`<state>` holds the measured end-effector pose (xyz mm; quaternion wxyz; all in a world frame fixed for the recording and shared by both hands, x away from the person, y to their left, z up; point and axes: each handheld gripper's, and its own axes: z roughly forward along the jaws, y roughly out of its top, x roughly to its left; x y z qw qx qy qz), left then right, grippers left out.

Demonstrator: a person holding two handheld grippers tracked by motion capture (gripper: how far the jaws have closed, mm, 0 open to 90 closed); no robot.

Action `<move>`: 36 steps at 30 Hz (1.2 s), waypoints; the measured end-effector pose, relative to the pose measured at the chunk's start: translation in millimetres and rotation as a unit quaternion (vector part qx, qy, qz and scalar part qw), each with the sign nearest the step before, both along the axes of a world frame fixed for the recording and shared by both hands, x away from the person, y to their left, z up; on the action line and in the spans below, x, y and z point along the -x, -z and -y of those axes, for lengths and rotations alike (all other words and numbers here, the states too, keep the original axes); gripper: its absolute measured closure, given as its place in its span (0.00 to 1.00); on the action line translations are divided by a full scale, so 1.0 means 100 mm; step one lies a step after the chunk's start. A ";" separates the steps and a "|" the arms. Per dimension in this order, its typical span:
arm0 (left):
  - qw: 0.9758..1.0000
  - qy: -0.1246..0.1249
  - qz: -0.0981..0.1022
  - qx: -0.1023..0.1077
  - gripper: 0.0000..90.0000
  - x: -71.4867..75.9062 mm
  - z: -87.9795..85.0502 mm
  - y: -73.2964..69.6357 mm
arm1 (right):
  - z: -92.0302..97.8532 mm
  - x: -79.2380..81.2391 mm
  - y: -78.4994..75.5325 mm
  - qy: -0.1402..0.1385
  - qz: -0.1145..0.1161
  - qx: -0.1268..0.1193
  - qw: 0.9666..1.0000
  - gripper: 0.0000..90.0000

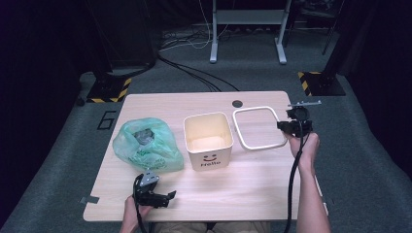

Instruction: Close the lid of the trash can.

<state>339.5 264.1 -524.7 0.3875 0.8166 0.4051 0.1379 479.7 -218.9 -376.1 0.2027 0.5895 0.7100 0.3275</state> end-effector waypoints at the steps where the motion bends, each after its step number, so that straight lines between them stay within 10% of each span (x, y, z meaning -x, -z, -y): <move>1: 1.000 0.008 0.001 -0.003 0.06 0.00 0.03 -0.01 | 0.00 0.00 0.00 -0.001 0.000 0.000 1.000 0.90; 18: 0.997 0.046 0.025 0.047 0.06 -0.04 0.30 -0.38 | -0.06 0.01 -0.07 -0.003 0.006 -0.003 1.000 0.90; 36: 0.996 0.028 0.043 0.067 0.07 -0.25 0.26 -0.90 | -0.30 -0.05 -0.16 -0.025 0.005 0.002 1.000 0.90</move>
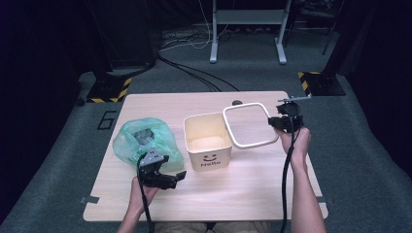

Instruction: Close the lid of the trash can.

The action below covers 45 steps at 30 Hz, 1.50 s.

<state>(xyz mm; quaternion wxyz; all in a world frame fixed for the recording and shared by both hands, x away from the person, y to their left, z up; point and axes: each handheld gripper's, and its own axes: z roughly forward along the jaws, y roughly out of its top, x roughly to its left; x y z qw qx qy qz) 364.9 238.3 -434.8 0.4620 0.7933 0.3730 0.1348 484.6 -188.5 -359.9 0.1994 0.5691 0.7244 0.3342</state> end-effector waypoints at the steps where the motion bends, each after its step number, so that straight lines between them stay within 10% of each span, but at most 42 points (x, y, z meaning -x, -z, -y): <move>1: 1.000 -0.003 0.000 0.001 0.07 -0.01 0.00 -0.03 | -0.02 0.00 -0.01 -0.001 0.000 -0.001 1.000 0.90; 45: 0.999 -0.042 -0.012 0.009 0.05 -0.54 0.08 -0.60 | -0.85 -0.13 -0.04 -0.066 -0.016 0.001 0.998 0.90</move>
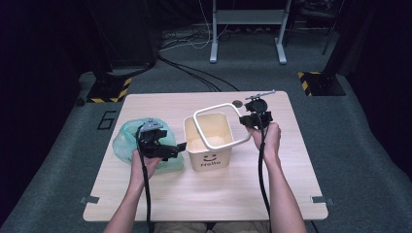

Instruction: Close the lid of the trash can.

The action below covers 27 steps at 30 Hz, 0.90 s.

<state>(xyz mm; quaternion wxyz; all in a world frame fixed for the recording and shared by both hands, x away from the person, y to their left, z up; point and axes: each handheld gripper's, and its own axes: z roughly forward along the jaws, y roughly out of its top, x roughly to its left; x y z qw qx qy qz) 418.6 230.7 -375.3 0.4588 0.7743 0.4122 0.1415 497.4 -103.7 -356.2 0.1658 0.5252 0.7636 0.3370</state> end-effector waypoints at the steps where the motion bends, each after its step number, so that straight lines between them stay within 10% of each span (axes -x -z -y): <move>1: 1.000 -0.001 0.000 0.001 0.05 -0.01 0.01 -0.01 | -0.02 0.00 0.00 -0.001 -0.001 -0.001 1.000 0.90; 27: 0.999 -0.037 -0.034 0.009 0.25 -0.30 0.10 0.00 | -0.42 0.00 0.09 0.004 -0.010 0.010 1.000 0.90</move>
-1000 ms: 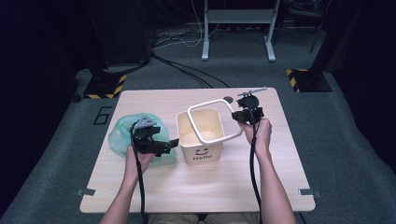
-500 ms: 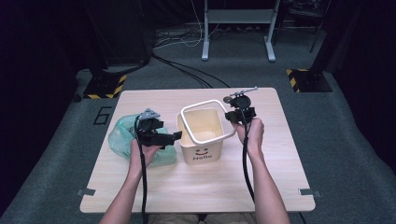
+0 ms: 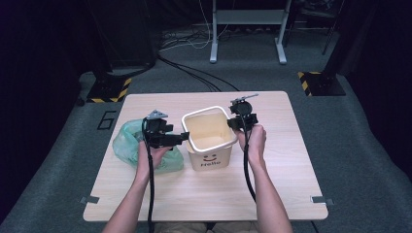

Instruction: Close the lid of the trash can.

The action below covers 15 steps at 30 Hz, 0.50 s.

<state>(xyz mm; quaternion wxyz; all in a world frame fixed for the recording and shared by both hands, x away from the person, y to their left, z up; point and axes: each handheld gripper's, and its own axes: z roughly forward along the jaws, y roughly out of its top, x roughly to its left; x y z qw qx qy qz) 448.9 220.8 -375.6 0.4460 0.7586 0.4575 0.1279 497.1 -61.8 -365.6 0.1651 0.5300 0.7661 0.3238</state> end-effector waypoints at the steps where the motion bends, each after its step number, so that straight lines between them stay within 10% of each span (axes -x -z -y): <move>1: 1.000 -0.001 -0.004 0.000 0.26 -0.02 0.00 0.01 | -0.01 0.00 0.01 0.001 0.000 0.004 1.000 0.89; 15: 0.999 -0.002 -0.030 0.014 0.48 -0.15 0.05 0.09 | -0.02 0.04 0.04 0.004 0.011 0.005 1.000 0.88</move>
